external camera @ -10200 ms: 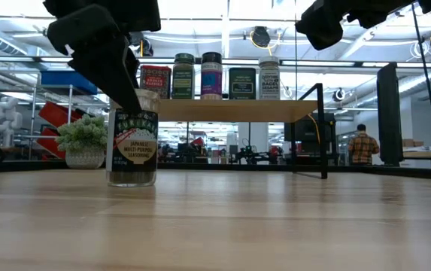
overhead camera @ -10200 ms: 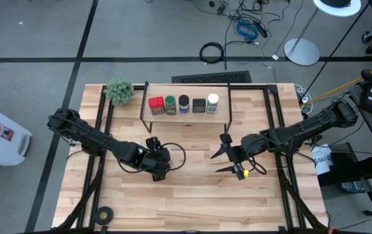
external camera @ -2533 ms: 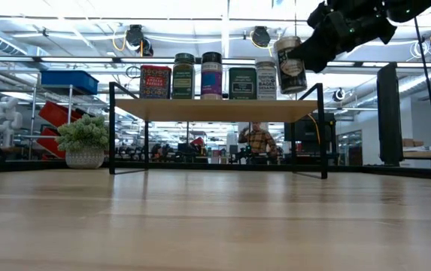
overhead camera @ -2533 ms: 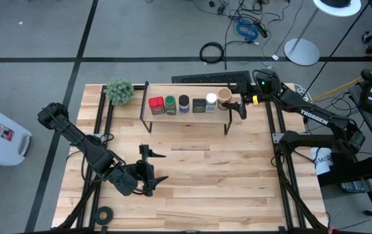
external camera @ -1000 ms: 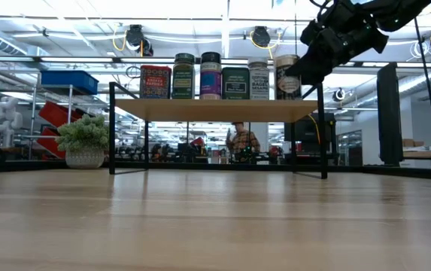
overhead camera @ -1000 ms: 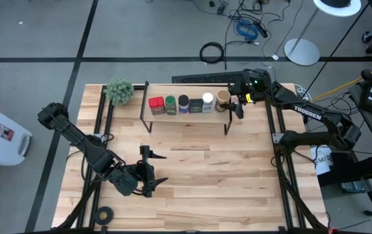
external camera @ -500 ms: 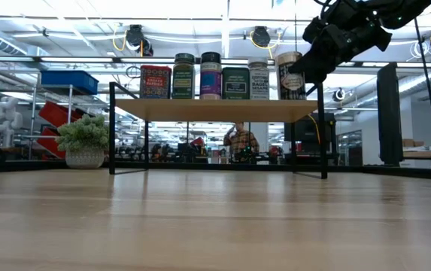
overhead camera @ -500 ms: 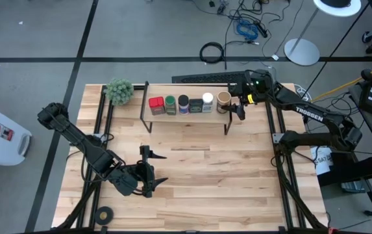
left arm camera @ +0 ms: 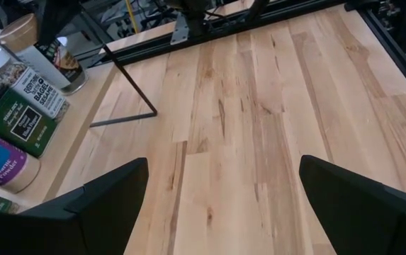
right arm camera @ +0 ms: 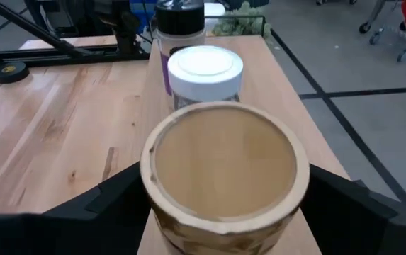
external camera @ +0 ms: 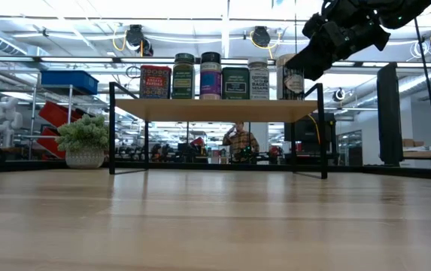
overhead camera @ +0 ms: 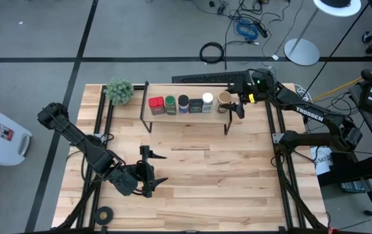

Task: Shelf spices
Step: Put the golden seasoning bottle on the shelf aligned with the other white seasoning bottle, then return to Home Position

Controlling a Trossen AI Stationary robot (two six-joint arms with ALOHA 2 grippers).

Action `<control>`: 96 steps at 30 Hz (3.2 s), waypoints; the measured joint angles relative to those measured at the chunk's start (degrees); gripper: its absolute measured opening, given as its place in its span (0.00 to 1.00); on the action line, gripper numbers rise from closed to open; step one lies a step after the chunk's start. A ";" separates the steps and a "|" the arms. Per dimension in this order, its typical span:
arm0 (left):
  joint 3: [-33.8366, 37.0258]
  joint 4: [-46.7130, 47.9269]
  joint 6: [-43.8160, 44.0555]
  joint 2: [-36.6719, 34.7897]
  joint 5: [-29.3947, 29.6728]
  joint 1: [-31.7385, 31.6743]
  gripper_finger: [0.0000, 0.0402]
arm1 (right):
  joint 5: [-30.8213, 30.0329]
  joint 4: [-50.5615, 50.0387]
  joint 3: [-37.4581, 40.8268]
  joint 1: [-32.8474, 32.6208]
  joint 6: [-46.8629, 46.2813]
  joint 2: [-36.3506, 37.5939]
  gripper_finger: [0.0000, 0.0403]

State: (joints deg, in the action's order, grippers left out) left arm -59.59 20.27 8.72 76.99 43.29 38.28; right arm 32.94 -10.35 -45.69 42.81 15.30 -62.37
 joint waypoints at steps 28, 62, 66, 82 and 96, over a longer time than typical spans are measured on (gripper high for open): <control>0.00 3.09 0.88 0.02 -0.07 0.00 0.85 | -5.70 -12.15 -0.13 -7.94 -5.77 25.49 0.78; 12.98 -27.60 -9.37 0.04 -9.98 -18.44 0.11 | -22.40 7.50 32.23 -35.41 -14.97 35.87 0.03; 17.69 -33.35 -11.05 0.04 -11.76 -20.99 0.02 | -26.21 9.71 33.70 -37.37 -14.87 35.87 0.02; 32.83 -56.34 -10.95 0.02 -27.62 -29.32 0.03 | -26.90 12.12 33.99 -37.68 -11.66 35.85 0.00; 44.19 -68.97 -10.11 0.00 -36.85 -34.25 0.03 | -24.90 12.39 35.69 -37.68 -11.72 35.43 0.00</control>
State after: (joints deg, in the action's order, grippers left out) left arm -15.40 -48.70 -1.39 76.99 6.44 4.03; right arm 8.04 2.04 -10.00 5.13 3.58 -26.94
